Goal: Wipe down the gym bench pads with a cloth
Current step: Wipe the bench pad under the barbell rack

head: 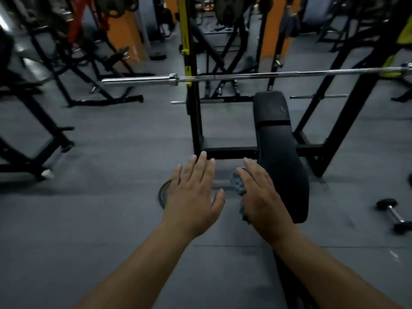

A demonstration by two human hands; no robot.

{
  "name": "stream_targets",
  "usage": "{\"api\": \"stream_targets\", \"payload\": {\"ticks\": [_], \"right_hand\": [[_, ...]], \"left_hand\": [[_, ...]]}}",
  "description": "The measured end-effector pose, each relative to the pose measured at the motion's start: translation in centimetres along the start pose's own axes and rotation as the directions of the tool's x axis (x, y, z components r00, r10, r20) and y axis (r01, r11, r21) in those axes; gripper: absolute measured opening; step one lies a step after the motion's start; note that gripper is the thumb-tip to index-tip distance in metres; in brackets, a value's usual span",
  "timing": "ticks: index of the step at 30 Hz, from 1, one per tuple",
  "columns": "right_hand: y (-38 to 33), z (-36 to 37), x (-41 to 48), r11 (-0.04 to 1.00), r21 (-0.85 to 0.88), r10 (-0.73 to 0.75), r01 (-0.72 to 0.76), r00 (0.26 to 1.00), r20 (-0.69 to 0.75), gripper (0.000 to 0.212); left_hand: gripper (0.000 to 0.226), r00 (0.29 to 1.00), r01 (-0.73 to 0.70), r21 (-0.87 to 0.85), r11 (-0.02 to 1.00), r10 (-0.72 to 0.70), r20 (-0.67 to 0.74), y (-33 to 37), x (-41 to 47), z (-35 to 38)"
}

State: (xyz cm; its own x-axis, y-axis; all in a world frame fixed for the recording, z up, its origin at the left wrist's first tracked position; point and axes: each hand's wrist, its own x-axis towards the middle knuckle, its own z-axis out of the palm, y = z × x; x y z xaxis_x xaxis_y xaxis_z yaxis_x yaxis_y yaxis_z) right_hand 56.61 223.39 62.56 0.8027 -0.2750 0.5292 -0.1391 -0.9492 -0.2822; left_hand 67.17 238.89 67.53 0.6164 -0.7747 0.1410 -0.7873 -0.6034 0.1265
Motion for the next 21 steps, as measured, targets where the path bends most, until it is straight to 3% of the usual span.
{"api": "stream_targets", "payload": {"ticks": [9,21], "right_hand": [[9.1,5.6,13.0,0.979,-0.131,0.151,-0.158,0.987,-0.06,0.051],[22.1,11.2,29.3,0.898,-0.257,0.308,-0.358,0.927,-0.216,0.051]], "left_hand": [[0.083,0.98,-0.198,-0.047,0.979,0.199,0.007,-4.3,19.8,2.4],[0.081,0.856,-0.512,-0.043,0.858,0.514,0.05,-5.7,46.9,6.2]]}}
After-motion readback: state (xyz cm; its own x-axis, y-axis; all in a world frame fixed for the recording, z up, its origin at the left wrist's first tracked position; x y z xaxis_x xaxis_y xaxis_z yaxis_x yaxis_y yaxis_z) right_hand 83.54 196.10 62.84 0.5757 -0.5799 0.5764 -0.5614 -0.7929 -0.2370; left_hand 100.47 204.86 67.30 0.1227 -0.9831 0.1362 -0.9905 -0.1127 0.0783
